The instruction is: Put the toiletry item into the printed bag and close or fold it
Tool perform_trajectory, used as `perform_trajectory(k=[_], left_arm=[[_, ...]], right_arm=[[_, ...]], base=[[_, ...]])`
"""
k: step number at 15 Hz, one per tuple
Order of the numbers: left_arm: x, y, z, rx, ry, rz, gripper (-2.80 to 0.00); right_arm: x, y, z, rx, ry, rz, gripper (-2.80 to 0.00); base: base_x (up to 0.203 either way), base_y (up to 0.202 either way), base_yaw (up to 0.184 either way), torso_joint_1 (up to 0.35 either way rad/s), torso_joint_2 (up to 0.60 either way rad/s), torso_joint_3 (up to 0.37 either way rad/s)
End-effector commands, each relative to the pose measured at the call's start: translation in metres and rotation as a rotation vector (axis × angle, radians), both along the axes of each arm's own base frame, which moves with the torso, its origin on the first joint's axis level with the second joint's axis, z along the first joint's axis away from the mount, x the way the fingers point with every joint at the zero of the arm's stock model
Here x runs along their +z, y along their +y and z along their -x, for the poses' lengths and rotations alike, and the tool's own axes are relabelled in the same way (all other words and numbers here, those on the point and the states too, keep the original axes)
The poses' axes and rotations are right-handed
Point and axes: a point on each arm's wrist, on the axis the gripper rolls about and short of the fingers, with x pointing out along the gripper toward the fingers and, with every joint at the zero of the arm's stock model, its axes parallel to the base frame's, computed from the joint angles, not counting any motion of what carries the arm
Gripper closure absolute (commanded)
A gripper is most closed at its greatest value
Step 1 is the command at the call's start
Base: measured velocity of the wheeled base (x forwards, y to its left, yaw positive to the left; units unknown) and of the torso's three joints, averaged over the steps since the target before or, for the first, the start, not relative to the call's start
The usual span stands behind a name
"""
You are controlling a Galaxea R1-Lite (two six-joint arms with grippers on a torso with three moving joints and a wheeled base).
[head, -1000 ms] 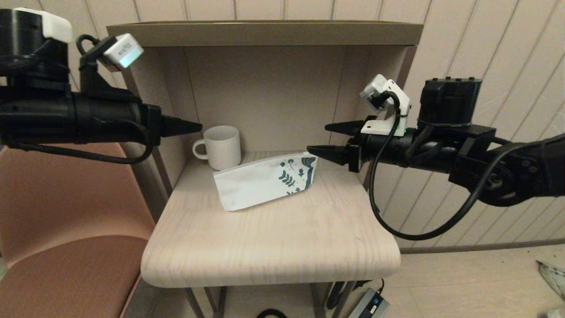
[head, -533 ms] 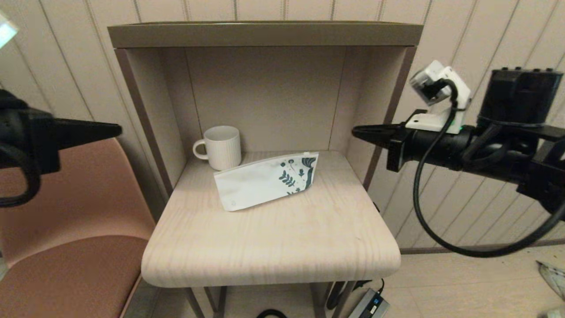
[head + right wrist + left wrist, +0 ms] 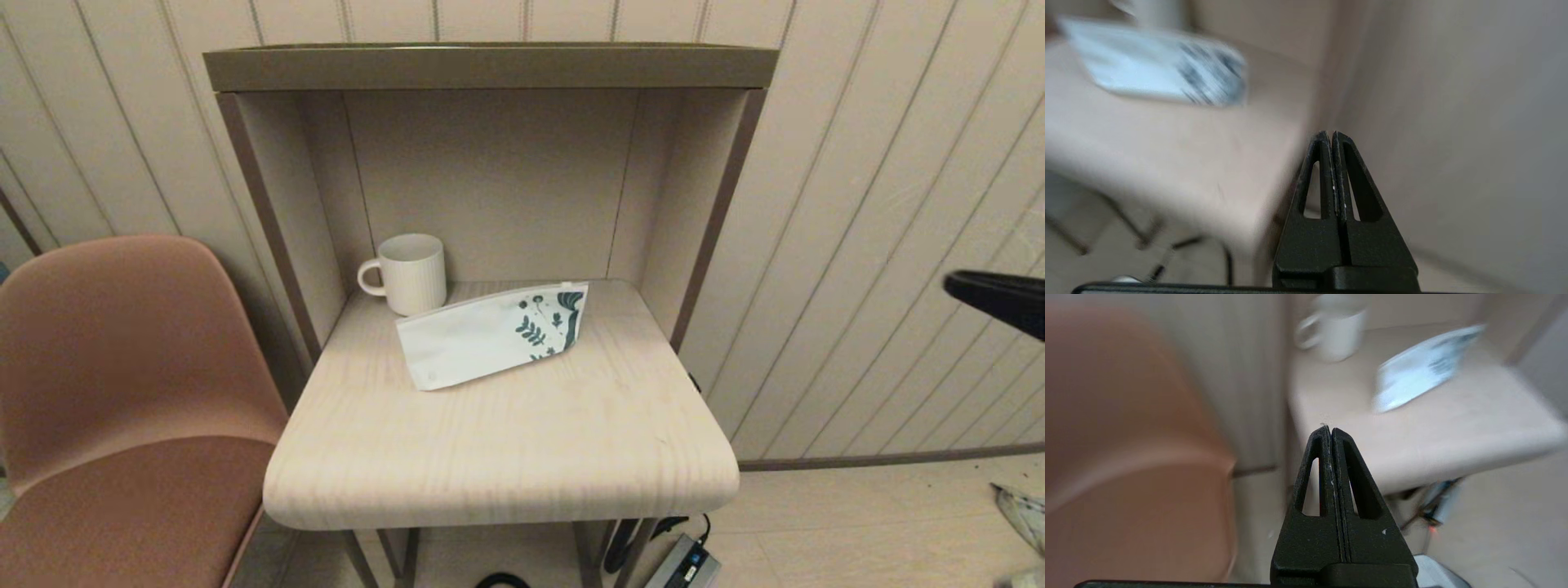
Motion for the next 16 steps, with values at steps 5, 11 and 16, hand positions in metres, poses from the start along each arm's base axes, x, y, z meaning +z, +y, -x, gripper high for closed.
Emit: perform_trajectory(k=[5,11,16], left_arm=[[-0.095,0.011,0.06,0.3,0.028,0.023,0.0],[-0.192,0.006,0.059,0.33,-0.025,-0.129,0.0],[-0.215,0.003,0.041,0.195,-0.354,-0.209,0.0]], right_arm=[[-0.121,-0.024,0.128,-0.287,0.024,-0.004,0.0],[-0.21,-0.02,0.125,-0.228,0.014,-0.005,0.0],[-0.201,-0.021,0.121,-0.269,-0.161,-0.073,0.0]], base=[[0.0,0.0,0.0,0.0,0.0,0.0],[0.0,0.0,0.0,0.0,0.0,0.0],[0.0,0.0,0.0,0.0,0.0,0.0]])
